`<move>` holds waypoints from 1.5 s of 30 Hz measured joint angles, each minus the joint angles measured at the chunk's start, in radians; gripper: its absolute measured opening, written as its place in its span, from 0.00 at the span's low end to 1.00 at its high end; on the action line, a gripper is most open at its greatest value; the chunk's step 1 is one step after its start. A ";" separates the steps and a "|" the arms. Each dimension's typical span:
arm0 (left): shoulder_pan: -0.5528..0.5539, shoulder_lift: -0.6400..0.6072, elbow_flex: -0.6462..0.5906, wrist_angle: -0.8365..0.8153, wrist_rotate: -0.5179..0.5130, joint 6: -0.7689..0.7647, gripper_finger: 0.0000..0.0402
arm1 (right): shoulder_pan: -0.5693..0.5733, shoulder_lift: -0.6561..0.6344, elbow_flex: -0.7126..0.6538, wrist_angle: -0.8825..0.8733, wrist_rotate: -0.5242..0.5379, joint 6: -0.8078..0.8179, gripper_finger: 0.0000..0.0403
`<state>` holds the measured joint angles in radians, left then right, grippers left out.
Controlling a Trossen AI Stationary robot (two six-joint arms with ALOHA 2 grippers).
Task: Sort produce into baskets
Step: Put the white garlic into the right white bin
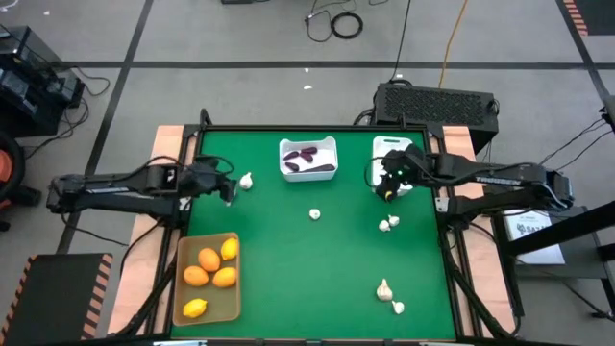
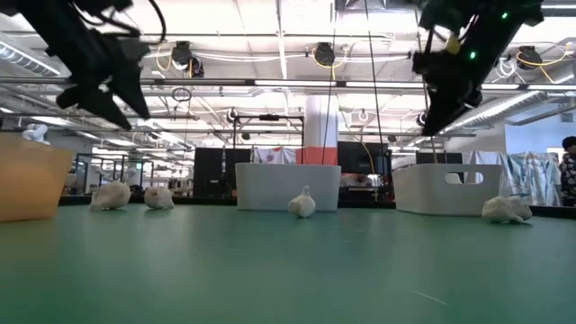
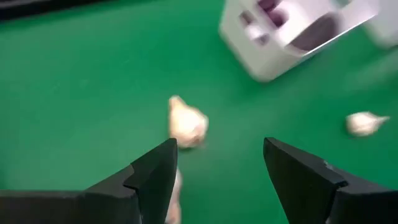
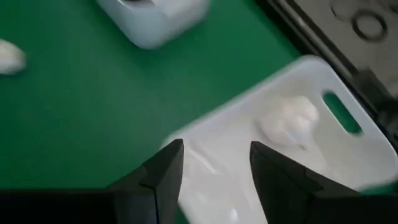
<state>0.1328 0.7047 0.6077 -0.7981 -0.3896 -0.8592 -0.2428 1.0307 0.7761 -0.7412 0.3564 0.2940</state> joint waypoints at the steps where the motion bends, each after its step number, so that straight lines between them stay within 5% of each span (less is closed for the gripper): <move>1: 0.012 0.022 0.000 -0.007 0.012 0.000 0.61 | 0.019 -0.013 0.000 0.016 -0.001 0.000 0.44; 11: 0.112 0.234 0.000 -0.055 0.093 0.036 0.61 | 0.211 -0.078 0.000 0.104 -0.004 0.034 0.44; 34: 0.117 0.589 -0.001 0.020 0.119 0.083 0.61 | 0.414 -0.066 0.000 0.133 0.011 0.063 0.44; 45: 0.117 0.646 -0.002 0.030 0.151 0.082 0.53 | 0.499 -0.066 0.000 0.132 0.012 0.094 0.44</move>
<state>0.2496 1.3507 0.6060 -0.7681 -0.2386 -0.7772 0.2559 0.9649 0.7761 -0.6090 0.3683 0.3878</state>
